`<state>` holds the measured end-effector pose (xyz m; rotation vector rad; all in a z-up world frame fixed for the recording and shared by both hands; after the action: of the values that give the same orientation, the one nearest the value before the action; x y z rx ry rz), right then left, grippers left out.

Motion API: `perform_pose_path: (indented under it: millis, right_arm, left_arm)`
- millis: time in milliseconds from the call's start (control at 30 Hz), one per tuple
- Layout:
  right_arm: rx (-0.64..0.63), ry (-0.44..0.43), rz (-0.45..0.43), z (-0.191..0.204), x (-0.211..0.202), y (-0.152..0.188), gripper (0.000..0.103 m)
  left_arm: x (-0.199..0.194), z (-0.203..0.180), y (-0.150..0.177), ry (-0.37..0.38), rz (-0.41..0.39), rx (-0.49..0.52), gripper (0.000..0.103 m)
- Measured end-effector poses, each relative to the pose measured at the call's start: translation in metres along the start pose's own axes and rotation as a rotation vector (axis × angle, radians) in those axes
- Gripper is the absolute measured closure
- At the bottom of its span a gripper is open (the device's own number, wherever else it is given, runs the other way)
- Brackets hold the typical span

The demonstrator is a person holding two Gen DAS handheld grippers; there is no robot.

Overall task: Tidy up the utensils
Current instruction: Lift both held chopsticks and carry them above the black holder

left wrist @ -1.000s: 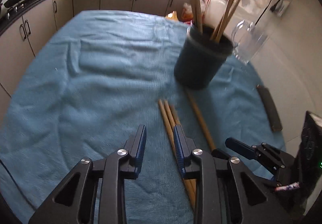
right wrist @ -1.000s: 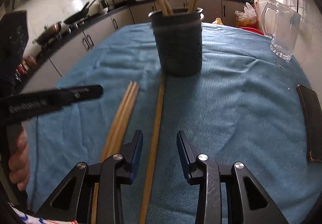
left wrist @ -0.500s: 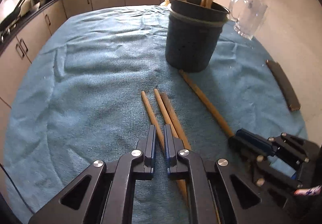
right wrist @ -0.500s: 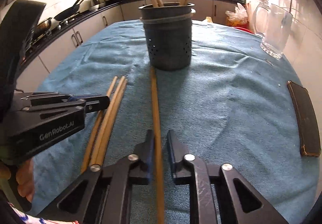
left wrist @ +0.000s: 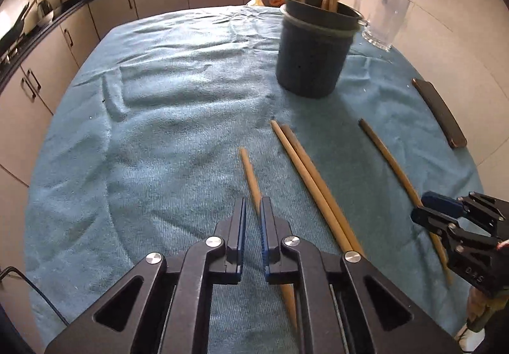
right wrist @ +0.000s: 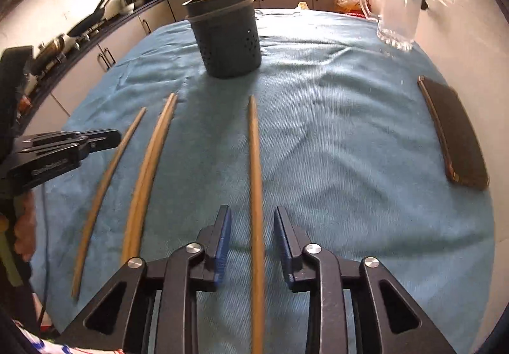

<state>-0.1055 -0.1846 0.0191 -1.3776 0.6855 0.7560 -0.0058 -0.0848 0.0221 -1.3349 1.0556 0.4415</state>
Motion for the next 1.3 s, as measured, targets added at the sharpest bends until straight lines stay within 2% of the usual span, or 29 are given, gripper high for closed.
perform_pose_path:
  millis: [200,300,433,533,633,867,967,1133,1300]
  right_arm:
    - [-0.031,0.014,0.033,0.005,0.034,-0.042,0.074]
    - [-0.052,0.033,0.056,0.007,0.048,-0.059,0.081]
    - [-0.089,0.068,0.095,0.013,0.062,-0.077,0.084]
    - [-0.114,0.083,0.120,0.019,0.068,-0.084,0.090]
    - [-0.116,0.078,0.112,0.022,0.071,-0.086,0.095]
    - [0.013,-0.020,0.009,0.008,0.052,-0.082,0.096]
    - [0.047,-0.063,-0.072,0.006,0.025,-0.084,0.096]
    - [0.073,-0.080,-0.182,0.003,-0.016,-0.080,0.096]
    - [0.088,-0.075,-0.280,0.004,-0.056,-0.072,0.096]
  left_arm:
    - [0.016,0.005,-0.015,-0.002,0.023,-0.040,0.093]
    - [0.025,0.005,-0.021,0.014,0.048,-0.050,0.093]
    - [0.030,0.001,-0.025,0.005,0.035,-0.035,0.093]
    - [0.031,-0.002,-0.025,0.002,0.017,-0.018,0.093]
    - [0.032,-0.004,-0.024,-0.002,0.001,-0.021,0.093]
    - [0.028,0.004,-0.026,0.038,-0.015,-0.085,0.097]
    - [0.009,0.005,-0.028,0.043,-0.073,-0.101,0.098]
    - [-0.043,0.003,-0.030,0.057,-0.199,-0.111,0.098]
    - [-0.098,-0.004,-0.025,0.042,-0.325,-0.093,0.098]
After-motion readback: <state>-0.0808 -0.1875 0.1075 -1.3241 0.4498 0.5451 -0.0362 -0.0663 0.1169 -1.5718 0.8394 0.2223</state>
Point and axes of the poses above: each gripper's, at about its wrist camera, not at the fingertips, and x roughly the way its jaws point, z to its left, y to its underside, the point moved 1 cm from there along x, roughly the way its jaws point, and after that the axes turned 6 degrees about -z, right-handed, at the moved point
